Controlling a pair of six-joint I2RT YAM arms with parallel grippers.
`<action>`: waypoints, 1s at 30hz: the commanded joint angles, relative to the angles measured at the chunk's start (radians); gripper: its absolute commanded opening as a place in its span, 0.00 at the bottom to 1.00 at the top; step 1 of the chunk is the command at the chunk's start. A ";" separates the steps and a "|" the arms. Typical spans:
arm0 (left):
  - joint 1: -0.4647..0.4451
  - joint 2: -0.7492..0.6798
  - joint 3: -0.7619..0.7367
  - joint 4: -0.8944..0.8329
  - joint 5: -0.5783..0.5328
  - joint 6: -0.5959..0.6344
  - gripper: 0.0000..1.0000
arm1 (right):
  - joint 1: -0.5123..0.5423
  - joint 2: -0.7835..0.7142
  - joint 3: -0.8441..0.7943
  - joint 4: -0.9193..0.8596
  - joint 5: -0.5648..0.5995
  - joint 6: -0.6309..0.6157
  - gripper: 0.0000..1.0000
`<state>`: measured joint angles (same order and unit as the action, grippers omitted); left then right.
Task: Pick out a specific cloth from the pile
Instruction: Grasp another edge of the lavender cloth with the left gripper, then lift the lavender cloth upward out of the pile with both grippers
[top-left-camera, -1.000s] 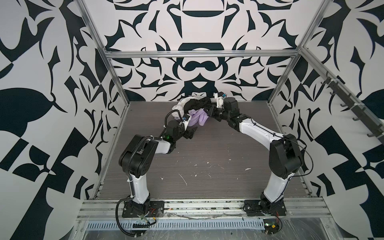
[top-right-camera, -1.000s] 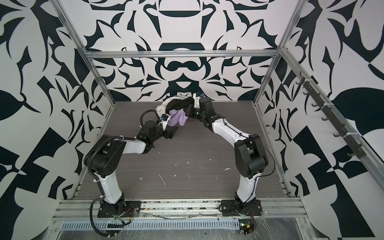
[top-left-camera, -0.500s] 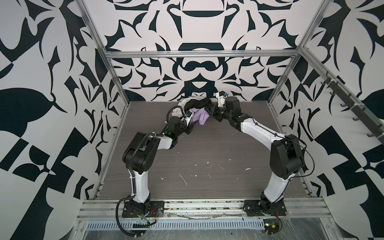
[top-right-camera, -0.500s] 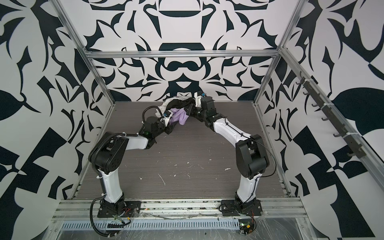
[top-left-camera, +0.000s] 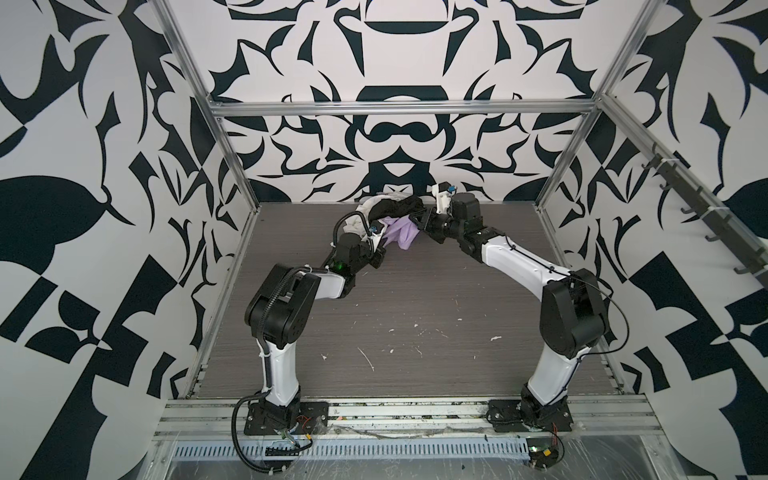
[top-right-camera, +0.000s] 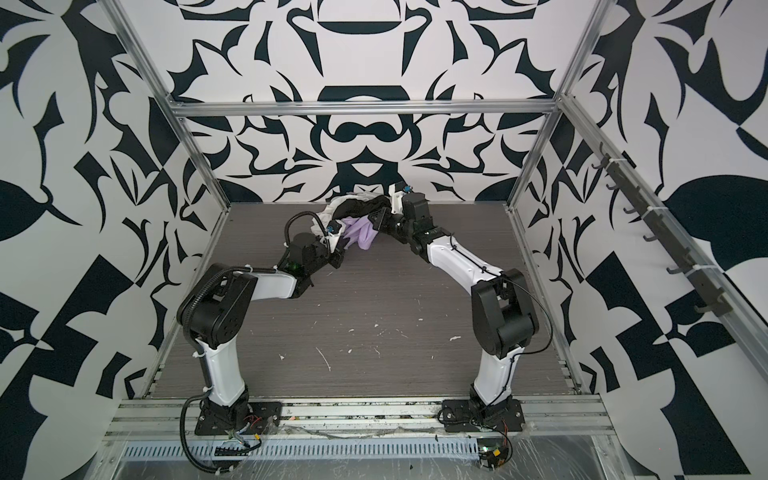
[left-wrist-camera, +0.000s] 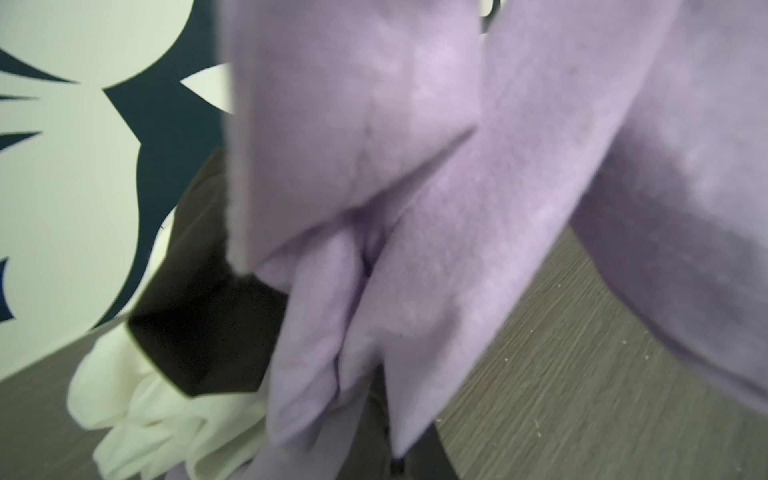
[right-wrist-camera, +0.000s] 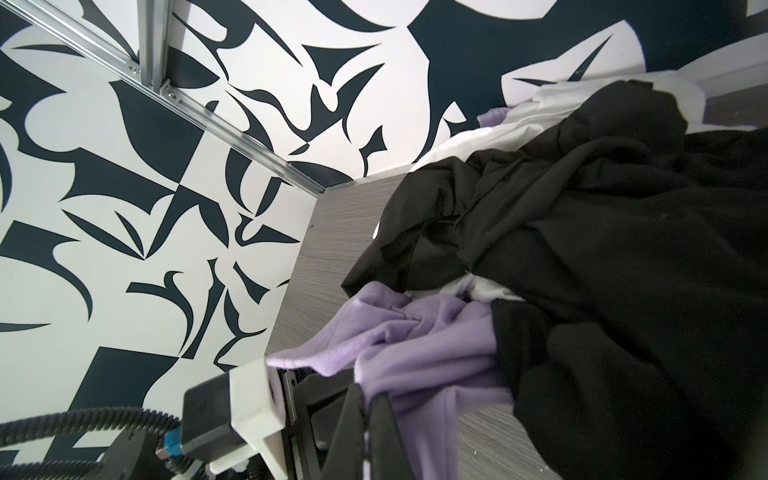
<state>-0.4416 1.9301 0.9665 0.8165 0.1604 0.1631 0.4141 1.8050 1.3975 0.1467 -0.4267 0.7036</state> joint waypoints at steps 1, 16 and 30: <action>0.001 -0.057 -0.008 0.006 0.014 -0.017 0.02 | 0.000 -0.086 0.013 0.103 -0.025 0.000 0.00; 0.001 -0.167 -0.029 -0.041 0.044 -0.066 0.00 | -0.005 -0.117 -0.006 0.107 -0.022 -0.003 0.00; -0.001 -0.272 -0.058 -0.078 0.047 -0.079 0.00 | -0.009 -0.134 -0.016 0.110 -0.019 -0.004 0.00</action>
<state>-0.4416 1.7084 0.9215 0.7250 0.1986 0.0971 0.4088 1.7340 1.3739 0.1608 -0.4282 0.7036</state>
